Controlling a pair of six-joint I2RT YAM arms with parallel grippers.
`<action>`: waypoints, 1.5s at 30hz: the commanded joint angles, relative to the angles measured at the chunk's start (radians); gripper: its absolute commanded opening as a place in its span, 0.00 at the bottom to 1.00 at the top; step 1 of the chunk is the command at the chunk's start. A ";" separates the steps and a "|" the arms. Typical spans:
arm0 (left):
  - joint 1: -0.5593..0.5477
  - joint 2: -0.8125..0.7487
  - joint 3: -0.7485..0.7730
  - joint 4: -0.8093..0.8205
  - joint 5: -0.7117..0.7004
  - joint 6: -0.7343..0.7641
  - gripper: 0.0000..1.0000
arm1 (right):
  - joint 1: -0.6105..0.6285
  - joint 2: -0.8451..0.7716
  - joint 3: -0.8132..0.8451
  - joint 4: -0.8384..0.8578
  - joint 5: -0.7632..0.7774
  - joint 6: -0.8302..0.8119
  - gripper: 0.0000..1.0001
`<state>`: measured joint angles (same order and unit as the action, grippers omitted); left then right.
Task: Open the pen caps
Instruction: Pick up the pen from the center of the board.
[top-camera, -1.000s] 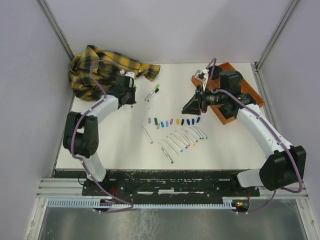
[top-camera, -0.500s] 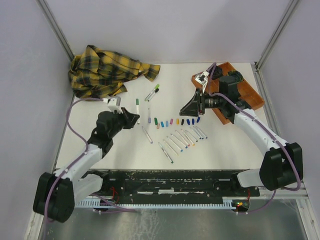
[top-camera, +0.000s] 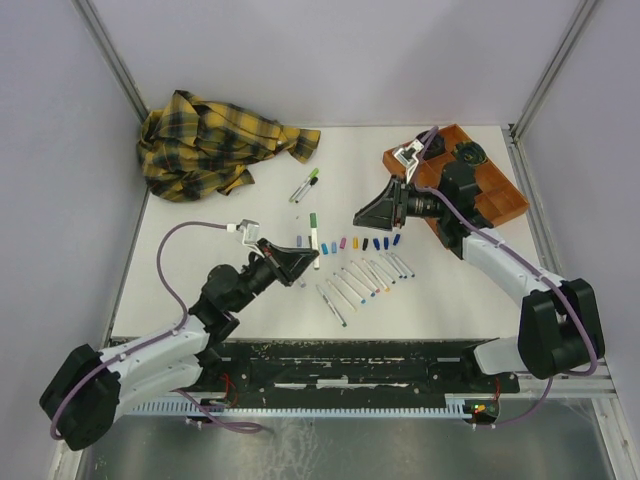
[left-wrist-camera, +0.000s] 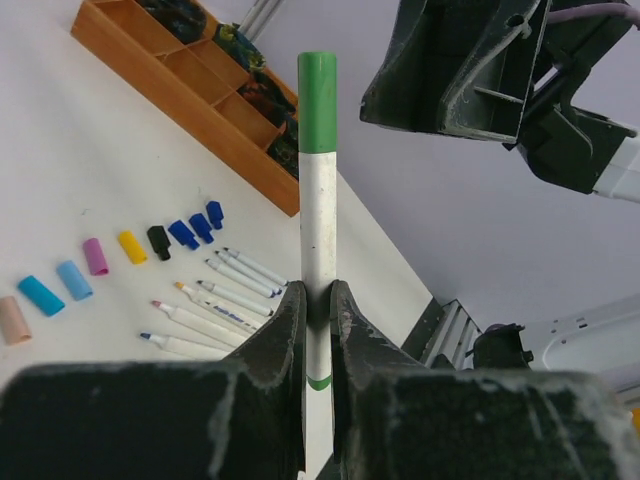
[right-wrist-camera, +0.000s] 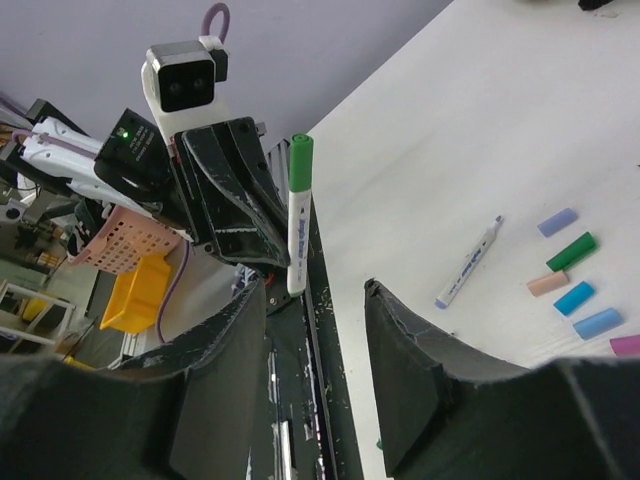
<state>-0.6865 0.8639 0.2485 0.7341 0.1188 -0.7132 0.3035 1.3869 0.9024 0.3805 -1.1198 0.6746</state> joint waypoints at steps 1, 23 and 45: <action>-0.081 0.067 -0.013 0.246 -0.115 -0.057 0.03 | 0.029 -0.014 -0.029 0.178 0.013 0.066 0.53; -0.286 0.285 0.042 0.503 -0.315 -0.041 0.03 | 0.174 0.019 -0.185 0.594 0.179 0.302 0.60; -0.300 0.285 0.046 0.482 -0.394 -0.041 0.03 | 0.252 0.043 -0.189 0.556 0.231 0.327 0.35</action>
<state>-0.9840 1.1717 0.2615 1.1847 -0.2199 -0.7441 0.5369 1.4391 0.7044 0.9028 -0.8822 1.0237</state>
